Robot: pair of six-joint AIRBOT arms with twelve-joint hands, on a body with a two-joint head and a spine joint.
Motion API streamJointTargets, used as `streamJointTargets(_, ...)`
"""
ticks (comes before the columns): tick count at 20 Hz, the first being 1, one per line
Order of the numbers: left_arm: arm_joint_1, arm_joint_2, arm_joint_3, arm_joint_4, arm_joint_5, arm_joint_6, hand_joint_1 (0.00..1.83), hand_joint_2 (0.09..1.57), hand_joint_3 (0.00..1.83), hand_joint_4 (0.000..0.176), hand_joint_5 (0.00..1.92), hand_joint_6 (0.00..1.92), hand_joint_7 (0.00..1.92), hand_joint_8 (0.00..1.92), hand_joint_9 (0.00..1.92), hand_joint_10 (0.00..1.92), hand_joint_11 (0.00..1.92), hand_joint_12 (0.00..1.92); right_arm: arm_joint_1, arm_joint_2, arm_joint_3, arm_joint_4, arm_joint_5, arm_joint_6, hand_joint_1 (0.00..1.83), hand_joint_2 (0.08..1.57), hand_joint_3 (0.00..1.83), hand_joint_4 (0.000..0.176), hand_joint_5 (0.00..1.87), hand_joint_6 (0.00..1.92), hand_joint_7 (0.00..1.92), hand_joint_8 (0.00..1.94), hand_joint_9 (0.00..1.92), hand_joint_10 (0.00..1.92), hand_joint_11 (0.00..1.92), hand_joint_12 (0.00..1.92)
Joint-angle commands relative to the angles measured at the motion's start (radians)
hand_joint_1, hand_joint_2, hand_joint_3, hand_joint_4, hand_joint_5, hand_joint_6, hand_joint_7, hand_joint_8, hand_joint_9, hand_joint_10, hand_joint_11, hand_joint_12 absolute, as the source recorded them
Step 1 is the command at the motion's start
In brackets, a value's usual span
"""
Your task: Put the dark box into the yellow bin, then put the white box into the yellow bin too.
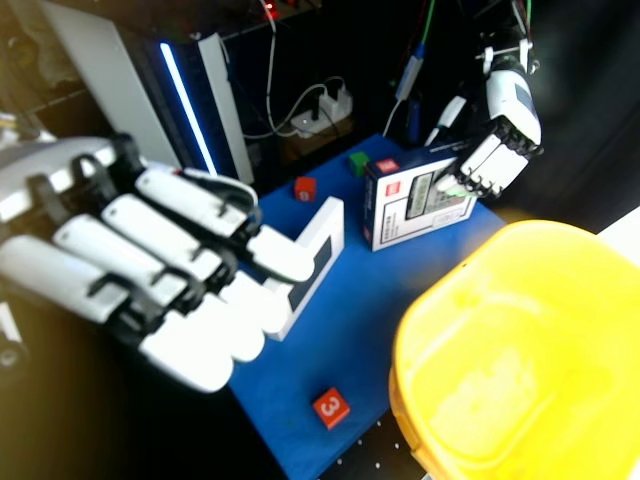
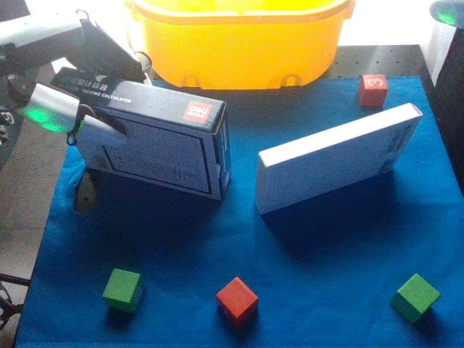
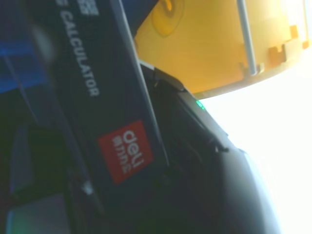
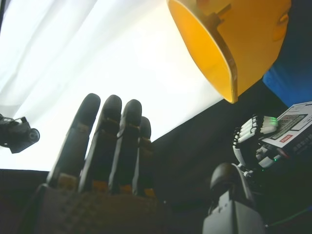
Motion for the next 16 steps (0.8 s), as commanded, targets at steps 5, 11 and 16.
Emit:
streamJointTargets(5, -0.01, 0.008, 0.002, -0.127, -0.167, 0.001, 1.39, 1.06, 0.0, 0.0, 1.05, 0.73, 1.08, 0.74, 1.06, 1.06, 0.98, 1.06, 0.01, -0.006, 0.011, 0.009, 0.122, -0.001, 0.14, 1.03, 0.01, 0.0, 0.41, 0.0, 0.63, 0.0, 0.54, 0.0, 0.29, 0.4)
streamJointTargets(11, -0.011, 0.031, 0.002, -0.267, -0.285, 0.027, 1.27, 1.1, 0.0, 0.0, 0.96, 0.8, 1.05, 1.08, 0.93, 0.86, 0.63, 1.42, 0.01, -0.014, 0.018, 0.009, 0.122, -0.001, 0.16, 1.02, 0.0, 0.0, 0.4, 0.0, 0.61, 0.0, 0.52, 0.0, 0.29, 0.32)
streamJointTargets(16, -0.049, 0.035, 0.003, -0.368, -0.357, 0.075, 1.23, 1.09, 0.0, 0.019, 1.04, 0.93, 1.01, 0.89, 0.98, 0.5, 0.62, 1.23, 0.01, -0.029, 0.026, 0.009, 0.122, -0.001, 0.13, 1.05, 0.0, 0.0, 0.38, 0.0, 0.58, 0.0, 0.51, 0.0, 0.33, 0.26)
